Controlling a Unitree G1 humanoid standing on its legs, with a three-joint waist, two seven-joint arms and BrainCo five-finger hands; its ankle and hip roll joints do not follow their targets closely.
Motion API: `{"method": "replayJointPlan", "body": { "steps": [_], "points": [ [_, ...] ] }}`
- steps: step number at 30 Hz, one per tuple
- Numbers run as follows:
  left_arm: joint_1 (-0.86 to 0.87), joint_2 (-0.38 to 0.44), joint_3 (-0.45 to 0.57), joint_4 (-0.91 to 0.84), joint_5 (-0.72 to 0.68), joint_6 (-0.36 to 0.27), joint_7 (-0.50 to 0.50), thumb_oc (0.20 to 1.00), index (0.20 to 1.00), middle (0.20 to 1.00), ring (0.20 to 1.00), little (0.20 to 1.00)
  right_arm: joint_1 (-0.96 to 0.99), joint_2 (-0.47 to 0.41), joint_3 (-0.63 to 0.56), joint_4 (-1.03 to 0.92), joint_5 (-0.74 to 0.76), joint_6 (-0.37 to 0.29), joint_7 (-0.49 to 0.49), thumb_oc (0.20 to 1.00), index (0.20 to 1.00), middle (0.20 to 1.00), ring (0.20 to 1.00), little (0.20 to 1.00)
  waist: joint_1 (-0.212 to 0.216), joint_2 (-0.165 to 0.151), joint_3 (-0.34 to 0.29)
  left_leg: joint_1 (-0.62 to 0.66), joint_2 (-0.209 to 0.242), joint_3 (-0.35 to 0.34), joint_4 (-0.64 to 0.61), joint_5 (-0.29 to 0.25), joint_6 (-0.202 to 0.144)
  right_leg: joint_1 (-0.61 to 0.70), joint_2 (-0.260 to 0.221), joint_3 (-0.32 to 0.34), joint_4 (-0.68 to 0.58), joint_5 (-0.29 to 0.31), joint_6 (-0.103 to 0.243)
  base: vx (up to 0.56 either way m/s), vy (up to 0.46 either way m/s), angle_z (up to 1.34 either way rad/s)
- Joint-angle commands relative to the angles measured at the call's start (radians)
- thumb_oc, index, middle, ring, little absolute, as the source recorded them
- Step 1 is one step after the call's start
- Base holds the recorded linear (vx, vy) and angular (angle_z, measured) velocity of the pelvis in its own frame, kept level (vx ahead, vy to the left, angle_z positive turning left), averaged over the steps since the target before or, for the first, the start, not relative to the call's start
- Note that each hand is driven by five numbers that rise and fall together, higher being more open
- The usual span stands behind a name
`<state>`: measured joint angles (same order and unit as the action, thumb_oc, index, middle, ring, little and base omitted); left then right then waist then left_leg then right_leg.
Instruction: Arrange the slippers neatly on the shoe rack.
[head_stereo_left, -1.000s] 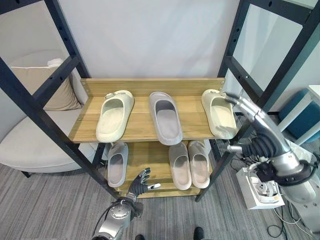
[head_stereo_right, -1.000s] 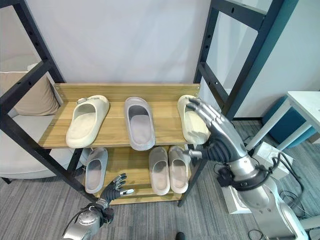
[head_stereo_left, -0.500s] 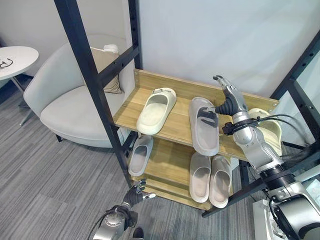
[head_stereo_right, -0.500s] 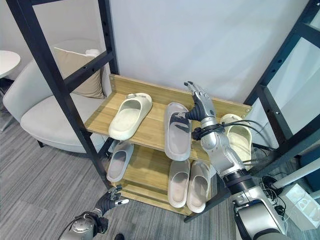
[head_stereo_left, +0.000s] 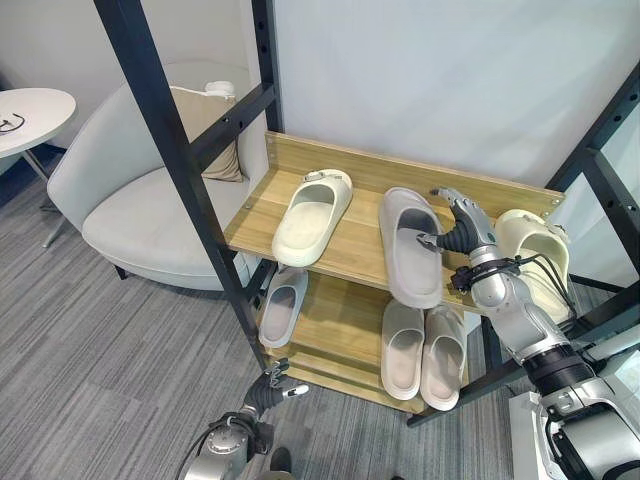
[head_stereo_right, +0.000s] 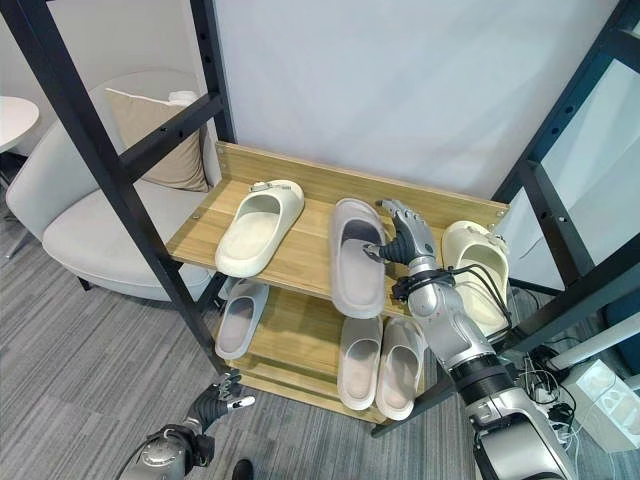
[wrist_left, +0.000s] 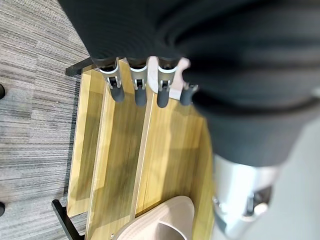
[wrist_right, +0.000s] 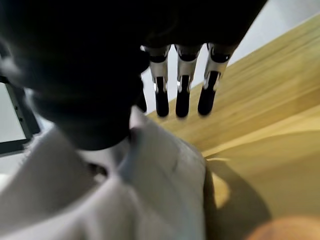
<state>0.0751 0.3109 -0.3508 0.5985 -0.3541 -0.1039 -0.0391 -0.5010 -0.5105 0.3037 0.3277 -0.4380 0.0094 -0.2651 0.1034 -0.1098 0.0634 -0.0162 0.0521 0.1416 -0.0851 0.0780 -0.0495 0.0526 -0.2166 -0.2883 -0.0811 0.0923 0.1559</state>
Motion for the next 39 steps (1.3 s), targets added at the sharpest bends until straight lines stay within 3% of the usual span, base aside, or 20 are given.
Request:
{"method": "replayJointPlan", "body": {
  "steps": [1,6,11,16,19,21,23,26,31,39],
  "points": [
    [-0.052,-0.015,-0.029,-0.019,-0.015,-0.042,-0.006,1.000,1.000,1.000,1.000,1.000,-0.062,-0.058,0.022,0.065,-0.006,0.016,-0.024,0.200,0.200,0.200,0.200,0.200,0.049,0.026,-0.014,0.038,0.017,-0.029,-0.002,-0.115,-0.007,0.050,-0.035,-0.009,0.066,-0.086,0.068,0.00,0.000,0.08],
    [-0.038,-0.014,-0.031,-0.007,-0.026,-0.045,-0.003,1.000,1.000,1.000,1.000,1.000,-0.063,-0.024,0.050,0.158,0.032,0.015,-0.025,0.200,0.200,0.200,0.200,0.200,0.058,0.033,-0.014,0.042,0.014,-0.035,-0.002,-0.115,-0.007,0.054,-0.037,-0.012,0.069,-0.088,0.067,0.00,-0.001,0.08],
    [-0.026,-0.016,-0.014,0.004,-0.025,-0.042,0.005,1.000,1.000,1.000,1.000,1.000,-0.039,-0.024,0.017,0.085,0.070,0.000,-0.046,0.200,0.200,0.200,0.200,0.200,0.059,0.041,-0.015,0.046,0.015,-0.038,-0.002,-0.113,-0.009,0.056,-0.035,-0.014,0.071,-0.094,0.064,0.00,0.000,0.00],
    [-0.034,-0.035,0.033,0.026,-0.008,-0.031,0.036,1.000,1.000,1.000,1.000,1.000,0.133,0.034,-0.171,-0.424,0.295,-0.146,-0.072,0.200,0.200,0.200,0.200,0.200,0.030,0.048,-0.013,0.047,0.025,-0.033,-0.002,-0.108,-0.012,0.050,-0.026,-0.006,0.074,-0.108,0.057,0.00,-0.029,0.00],
    [-0.022,-0.038,0.054,0.013,-0.006,-0.034,0.038,1.000,1.000,1.000,1.000,1.000,0.211,0.040,-0.219,-0.659,0.452,-0.248,-0.010,0.200,0.200,0.200,0.200,0.200,0.010,0.050,-0.014,0.041,0.034,-0.029,-0.002,-0.101,-0.019,0.044,-0.021,-0.003,0.073,-0.114,0.055,-0.03,-0.055,-0.01],
    [-0.015,-0.041,0.057,0.023,-0.004,-0.037,0.034,1.000,1.000,1.000,1.000,1.000,0.247,0.039,-0.222,-0.756,0.541,-0.282,0.041,0.200,0.200,0.200,0.200,0.200,0.000,0.052,-0.016,0.039,0.038,-0.026,-0.002,-0.099,-0.023,0.040,-0.018,-0.001,0.071,-0.115,0.053,-0.03,-0.047,-0.05],
    [-0.007,-0.049,0.058,0.037,-0.006,-0.043,0.031,1.000,1.000,1.000,1.000,1.000,0.267,0.046,-0.181,-0.872,0.680,-0.326,0.112,0.200,0.200,0.200,0.200,0.200,-0.014,0.057,-0.015,0.039,0.043,-0.017,-0.002,-0.092,-0.029,0.035,-0.011,0.007,0.067,-0.115,0.051,-0.04,-0.055,-0.04],
    [-0.002,-0.049,0.055,0.037,-0.008,-0.051,0.034,1.000,1.000,1.000,1.000,1.000,0.270,0.057,-0.122,-0.922,0.764,-0.337,0.160,0.200,0.200,0.200,0.200,0.200,-0.018,0.061,-0.017,0.037,0.048,-0.013,-0.002,-0.087,-0.033,0.033,-0.008,0.010,0.065,-0.116,0.050,-0.03,-0.035,-0.13],
    [-0.015,-0.053,0.035,0.041,-0.023,-0.074,0.053,1.000,1.000,1.000,1.000,1.000,0.165,0.109,0.117,-0.928,0.927,-0.318,0.273,0.200,0.200,0.200,0.200,0.200,-0.006,0.071,-0.016,0.033,0.055,-0.013,-0.002,-0.076,-0.044,0.031,-0.001,0.010,0.067,-0.119,0.044,-0.04,-0.022,-0.03],
    [-0.025,-0.054,0.045,0.072,-0.052,-0.093,0.070,1.000,1.000,1.000,1.000,1.000,0.078,0.230,0.355,-0.689,0.915,-0.247,0.350,0.200,0.200,0.200,0.200,0.200,0.047,0.071,-0.001,0.028,0.056,-0.041,-0.002,-0.069,-0.050,0.039,-0.001,-0.019,0.085,-0.133,0.033,-0.02,-0.007,0.16]
  ]
}}
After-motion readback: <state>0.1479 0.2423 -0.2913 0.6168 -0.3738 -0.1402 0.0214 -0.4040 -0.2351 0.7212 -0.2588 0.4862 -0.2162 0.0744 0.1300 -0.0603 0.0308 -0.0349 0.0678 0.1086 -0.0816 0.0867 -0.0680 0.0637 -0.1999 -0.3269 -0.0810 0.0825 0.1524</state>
